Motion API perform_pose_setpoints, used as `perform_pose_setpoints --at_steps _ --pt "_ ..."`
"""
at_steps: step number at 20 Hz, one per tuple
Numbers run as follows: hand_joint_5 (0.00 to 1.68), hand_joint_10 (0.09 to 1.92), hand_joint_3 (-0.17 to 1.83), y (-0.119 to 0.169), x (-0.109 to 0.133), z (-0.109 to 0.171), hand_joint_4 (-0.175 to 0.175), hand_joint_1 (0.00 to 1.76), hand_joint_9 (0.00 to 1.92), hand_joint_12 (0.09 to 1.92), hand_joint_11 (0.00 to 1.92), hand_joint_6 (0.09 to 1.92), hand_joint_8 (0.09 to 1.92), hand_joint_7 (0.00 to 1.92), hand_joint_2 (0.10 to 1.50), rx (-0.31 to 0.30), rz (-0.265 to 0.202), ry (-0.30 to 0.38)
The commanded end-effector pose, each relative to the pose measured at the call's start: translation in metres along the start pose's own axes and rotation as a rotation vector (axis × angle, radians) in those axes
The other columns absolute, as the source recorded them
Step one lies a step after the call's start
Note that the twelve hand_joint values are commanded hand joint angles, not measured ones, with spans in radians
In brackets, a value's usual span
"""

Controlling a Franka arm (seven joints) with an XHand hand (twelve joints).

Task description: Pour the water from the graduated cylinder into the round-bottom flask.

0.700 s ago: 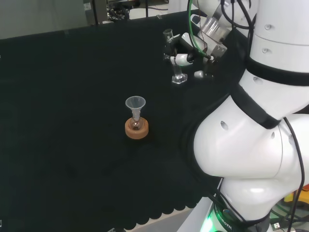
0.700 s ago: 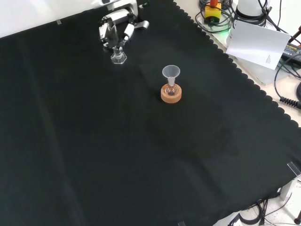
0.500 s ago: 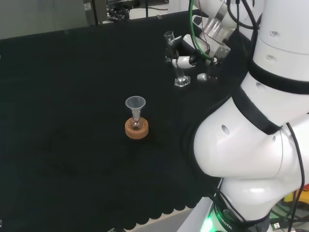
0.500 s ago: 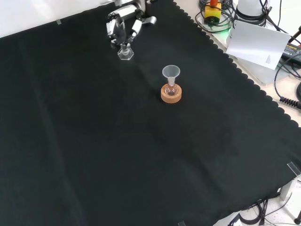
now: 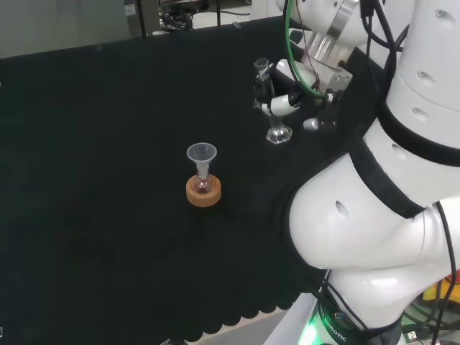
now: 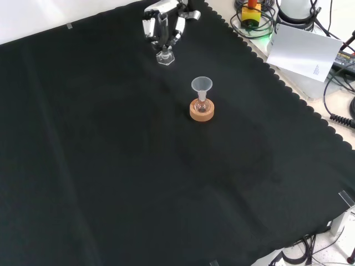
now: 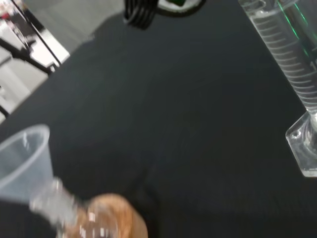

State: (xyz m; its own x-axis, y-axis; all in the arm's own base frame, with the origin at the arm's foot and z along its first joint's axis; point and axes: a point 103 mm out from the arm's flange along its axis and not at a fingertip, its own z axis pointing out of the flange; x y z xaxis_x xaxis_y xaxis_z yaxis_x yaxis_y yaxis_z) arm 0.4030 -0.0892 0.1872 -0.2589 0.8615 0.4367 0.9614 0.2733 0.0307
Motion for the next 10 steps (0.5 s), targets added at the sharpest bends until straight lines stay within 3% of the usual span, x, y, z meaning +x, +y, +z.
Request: perform_pose_setpoints --at_steps 1,10 --pt "0.97 0.09 0.54 -0.039 0.017 0.027 -0.175 1.15 1.47 0.69 1.32 1.14 0.17 1.36 0.87 0.207 -0.035 -0.182" --pt "0.97 0.09 0.54 -0.042 0.026 0.03 -0.175 1.15 1.47 0.69 1.32 1.14 0.17 1.36 0.87 0.334 -0.02 -0.287"
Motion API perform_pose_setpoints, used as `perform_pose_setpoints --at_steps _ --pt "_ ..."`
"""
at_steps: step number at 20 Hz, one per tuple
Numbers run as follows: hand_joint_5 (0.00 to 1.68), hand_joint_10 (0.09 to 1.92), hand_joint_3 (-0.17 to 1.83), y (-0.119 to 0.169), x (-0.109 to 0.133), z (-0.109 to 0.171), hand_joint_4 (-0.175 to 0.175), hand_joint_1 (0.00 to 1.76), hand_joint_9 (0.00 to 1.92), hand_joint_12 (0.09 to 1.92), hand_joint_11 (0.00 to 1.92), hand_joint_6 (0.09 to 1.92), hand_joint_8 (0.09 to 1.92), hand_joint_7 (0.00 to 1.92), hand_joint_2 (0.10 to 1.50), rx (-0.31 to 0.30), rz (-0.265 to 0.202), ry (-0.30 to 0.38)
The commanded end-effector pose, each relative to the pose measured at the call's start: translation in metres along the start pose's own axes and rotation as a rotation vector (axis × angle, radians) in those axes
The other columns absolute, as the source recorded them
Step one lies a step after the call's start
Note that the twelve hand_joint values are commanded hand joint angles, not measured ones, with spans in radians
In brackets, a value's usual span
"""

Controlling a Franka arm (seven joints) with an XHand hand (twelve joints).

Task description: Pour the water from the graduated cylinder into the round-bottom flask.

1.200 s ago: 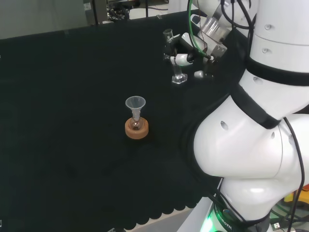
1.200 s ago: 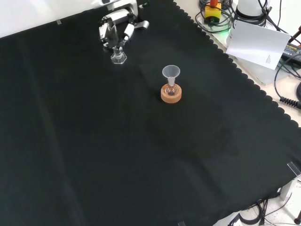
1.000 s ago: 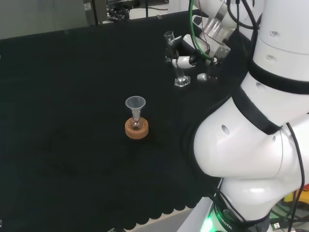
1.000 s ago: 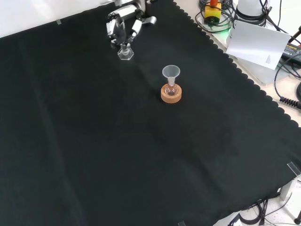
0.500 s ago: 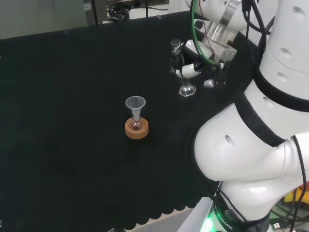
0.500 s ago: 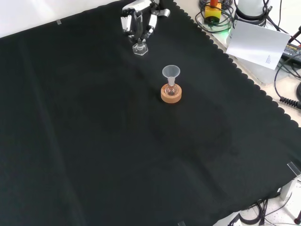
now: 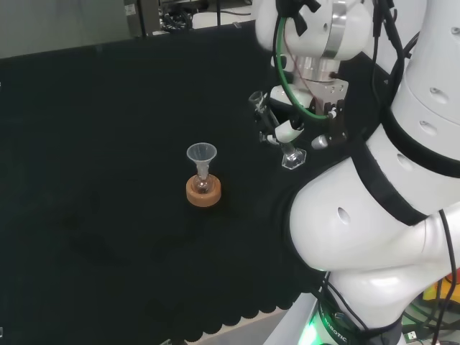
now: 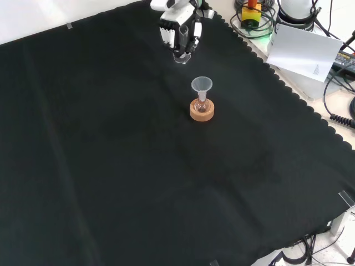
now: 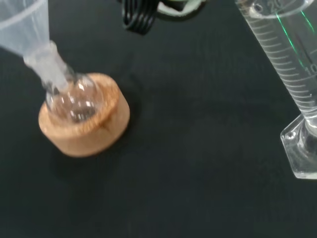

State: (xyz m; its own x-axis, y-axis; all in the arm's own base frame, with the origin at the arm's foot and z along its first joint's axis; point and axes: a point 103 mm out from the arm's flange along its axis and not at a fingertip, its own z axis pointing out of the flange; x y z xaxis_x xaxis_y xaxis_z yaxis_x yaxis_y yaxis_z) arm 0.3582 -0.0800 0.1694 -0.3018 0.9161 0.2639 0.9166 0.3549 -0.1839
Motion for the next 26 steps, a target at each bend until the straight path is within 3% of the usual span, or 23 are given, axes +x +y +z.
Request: perform_pose_setpoints --at_steps 1,15,26 --pt "0.97 0.09 0.54 0.001 0.018 0.002 -0.175 1.15 1.47 0.69 1.32 1.14 0.17 1.36 0.87 0.118 -0.002 -0.118" --pt "0.97 0.09 0.54 0.023 0.043 -0.003 -0.175 1.15 1.48 0.69 1.33 1.14 0.17 1.37 0.87 0.397 0.077 -0.273" --pt "0.96 0.09 0.54 0.035 0.061 0.004 -0.175 1.15 1.48 0.69 1.33 1.14 0.17 1.37 0.88 0.541 0.112 -0.393"
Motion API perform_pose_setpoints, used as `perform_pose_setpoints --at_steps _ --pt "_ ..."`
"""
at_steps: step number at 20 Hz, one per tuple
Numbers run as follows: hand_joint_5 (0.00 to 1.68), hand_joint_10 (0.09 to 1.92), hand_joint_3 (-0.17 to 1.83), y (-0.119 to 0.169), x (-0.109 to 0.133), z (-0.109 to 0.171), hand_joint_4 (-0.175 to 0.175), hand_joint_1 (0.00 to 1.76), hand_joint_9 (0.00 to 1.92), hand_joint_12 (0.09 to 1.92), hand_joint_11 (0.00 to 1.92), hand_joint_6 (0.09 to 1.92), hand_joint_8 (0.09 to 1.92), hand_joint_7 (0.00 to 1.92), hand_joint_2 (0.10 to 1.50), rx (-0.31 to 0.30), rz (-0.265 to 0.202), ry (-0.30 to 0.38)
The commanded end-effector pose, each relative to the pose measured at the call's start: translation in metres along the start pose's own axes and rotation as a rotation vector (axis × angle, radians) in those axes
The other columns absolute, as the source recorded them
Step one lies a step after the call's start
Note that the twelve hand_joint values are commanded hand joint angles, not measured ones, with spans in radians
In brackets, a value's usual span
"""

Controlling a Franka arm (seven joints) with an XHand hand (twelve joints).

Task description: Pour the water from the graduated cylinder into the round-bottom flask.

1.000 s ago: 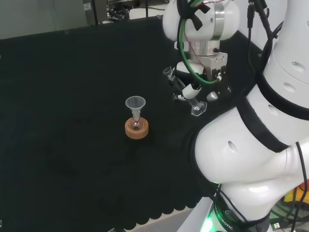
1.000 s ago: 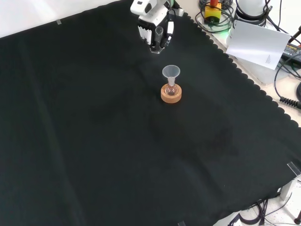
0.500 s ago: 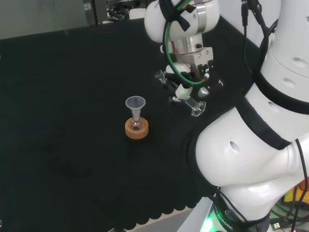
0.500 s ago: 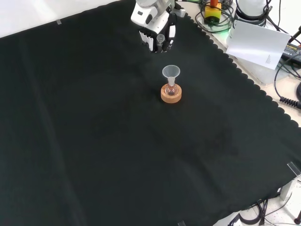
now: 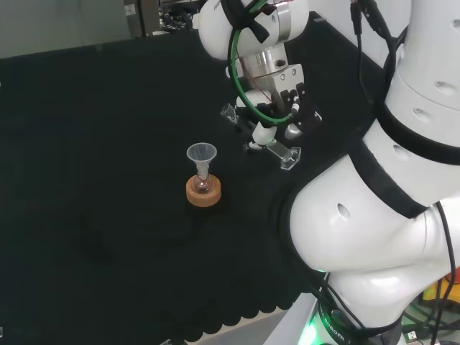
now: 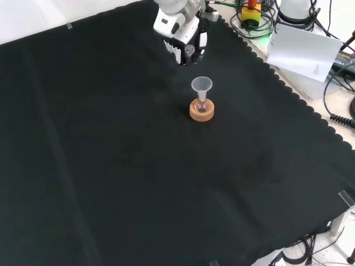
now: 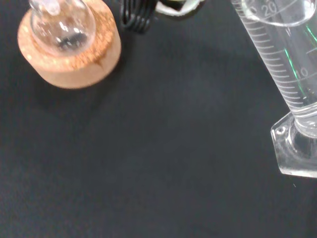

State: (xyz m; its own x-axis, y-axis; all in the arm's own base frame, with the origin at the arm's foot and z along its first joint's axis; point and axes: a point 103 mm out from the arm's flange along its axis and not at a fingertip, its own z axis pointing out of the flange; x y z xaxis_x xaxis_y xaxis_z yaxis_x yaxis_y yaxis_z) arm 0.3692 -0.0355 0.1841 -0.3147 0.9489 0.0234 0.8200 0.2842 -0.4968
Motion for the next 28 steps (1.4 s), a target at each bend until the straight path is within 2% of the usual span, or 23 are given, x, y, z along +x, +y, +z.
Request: perform_pose_setpoints --at_steps 1,5,13,28 --pt "0.96 0.09 0.54 0.013 0.025 0.005 -0.175 1.15 1.48 0.69 1.33 1.14 0.17 1.37 0.88 0.223 0.035 -0.181" --pt "0.96 0.09 0.54 0.013 0.033 0.004 -0.175 1.15 1.48 0.69 1.33 1.14 0.17 1.37 0.88 0.247 0.041 -0.229" --pt "0.96 0.09 0.54 0.009 0.042 0.001 -0.175 1.14 1.48 0.68 1.32 1.15 0.16 1.37 0.88 0.256 0.048 -0.252" --pt "0.96 0.09 0.53 0.002 0.047 -0.006 -0.175 1.14 1.48 0.68 1.31 1.15 0.16 1.36 0.88 0.32 0.07 -0.323"
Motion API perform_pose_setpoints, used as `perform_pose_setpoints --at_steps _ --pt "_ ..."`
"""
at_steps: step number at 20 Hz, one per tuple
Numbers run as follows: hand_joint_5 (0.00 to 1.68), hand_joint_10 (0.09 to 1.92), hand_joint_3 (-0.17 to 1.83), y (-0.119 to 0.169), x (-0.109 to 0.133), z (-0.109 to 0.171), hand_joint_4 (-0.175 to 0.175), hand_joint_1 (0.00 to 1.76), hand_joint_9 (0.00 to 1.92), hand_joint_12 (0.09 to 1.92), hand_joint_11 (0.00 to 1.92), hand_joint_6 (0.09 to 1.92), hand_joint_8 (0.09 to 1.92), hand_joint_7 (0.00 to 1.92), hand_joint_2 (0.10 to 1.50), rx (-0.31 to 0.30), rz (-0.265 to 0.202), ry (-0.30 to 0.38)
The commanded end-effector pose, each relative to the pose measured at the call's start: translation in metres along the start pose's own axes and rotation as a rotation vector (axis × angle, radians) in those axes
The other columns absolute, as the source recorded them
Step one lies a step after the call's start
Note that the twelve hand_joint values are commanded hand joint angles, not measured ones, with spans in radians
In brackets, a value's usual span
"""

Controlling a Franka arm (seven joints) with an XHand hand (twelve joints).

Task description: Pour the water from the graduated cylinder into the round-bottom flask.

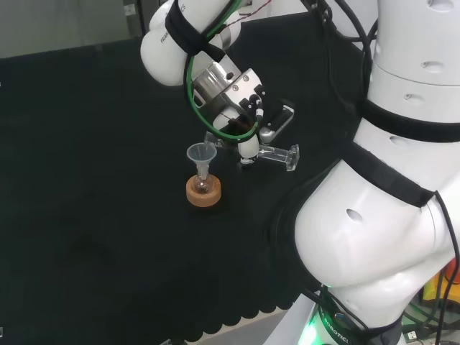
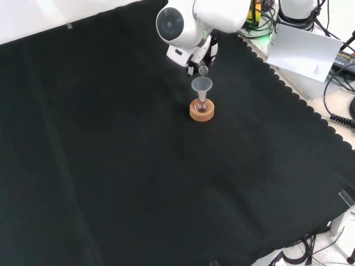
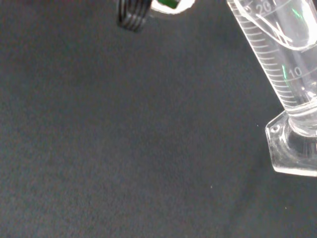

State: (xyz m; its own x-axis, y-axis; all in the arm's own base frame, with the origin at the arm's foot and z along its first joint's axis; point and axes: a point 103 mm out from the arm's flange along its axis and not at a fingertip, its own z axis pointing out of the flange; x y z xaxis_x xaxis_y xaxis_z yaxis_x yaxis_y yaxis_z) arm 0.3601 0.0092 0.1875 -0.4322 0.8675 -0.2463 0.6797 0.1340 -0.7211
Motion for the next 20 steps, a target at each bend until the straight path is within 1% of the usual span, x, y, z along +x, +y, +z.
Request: perform_pose_setpoints --at_steps 1,20 --pt "0.96 0.09 0.53 -0.0028 0.0014 -0.0014 -0.175 1.14 1.48 0.68 1.31 1.15 0.16 1.36 0.88 0.027 0.013 -0.027" --pt "0.95 0.09 0.52 -0.008 0.0042 -0.0075 -0.175 1.14 1.47 0.68 1.31 1.15 0.16 1.36 0.89 0.131 0.05 -0.089"
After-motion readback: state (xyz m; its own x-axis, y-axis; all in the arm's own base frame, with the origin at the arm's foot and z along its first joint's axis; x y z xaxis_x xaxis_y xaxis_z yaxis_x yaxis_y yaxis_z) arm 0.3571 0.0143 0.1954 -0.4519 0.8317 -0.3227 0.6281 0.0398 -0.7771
